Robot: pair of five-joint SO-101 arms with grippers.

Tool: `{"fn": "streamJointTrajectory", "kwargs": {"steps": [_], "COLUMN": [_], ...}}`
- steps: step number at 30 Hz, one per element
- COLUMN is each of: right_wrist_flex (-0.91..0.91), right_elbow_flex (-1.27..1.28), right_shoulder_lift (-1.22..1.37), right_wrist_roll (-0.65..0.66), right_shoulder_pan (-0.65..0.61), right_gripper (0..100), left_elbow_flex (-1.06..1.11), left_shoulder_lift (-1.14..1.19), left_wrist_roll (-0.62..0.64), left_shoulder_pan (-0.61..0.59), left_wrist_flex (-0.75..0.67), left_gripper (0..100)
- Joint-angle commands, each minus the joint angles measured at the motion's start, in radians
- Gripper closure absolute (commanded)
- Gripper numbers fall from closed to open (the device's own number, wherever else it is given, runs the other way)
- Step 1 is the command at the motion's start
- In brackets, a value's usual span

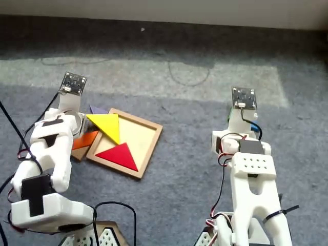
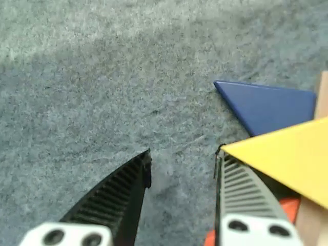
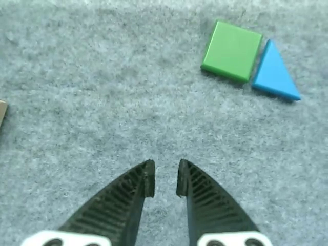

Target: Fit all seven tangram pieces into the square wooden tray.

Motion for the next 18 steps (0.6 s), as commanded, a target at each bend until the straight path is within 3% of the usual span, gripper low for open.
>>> {"fn": "streamJointTrajectory", "kwargs": {"steps": [1,13,18], "right_wrist_flex": [-0.024,-0.025,-0.025], "right_elbow_flex": [-0.004,-0.004,-0.004], "right_shoulder_lift": [-0.025,-0.025,-0.025], "right_wrist_roll": [0.0,0.002,0.002], "right_shoulder_pan": [0.005,0.005,0.005], "right_gripper": [91.8,91.8,91.8], "left_elbow_flex": [-0.108,-0.147,-0.171], "left_shoulder_lift": [0.016,0.016,0.013], "left_wrist_roll": [0.037,0.032,0.032], "left_shoulder_pan": [0.056,0.274,0.303], "left_wrist_flex": [-0.017,-0.015,-0.005], "left_gripper": [79,79,79]}}
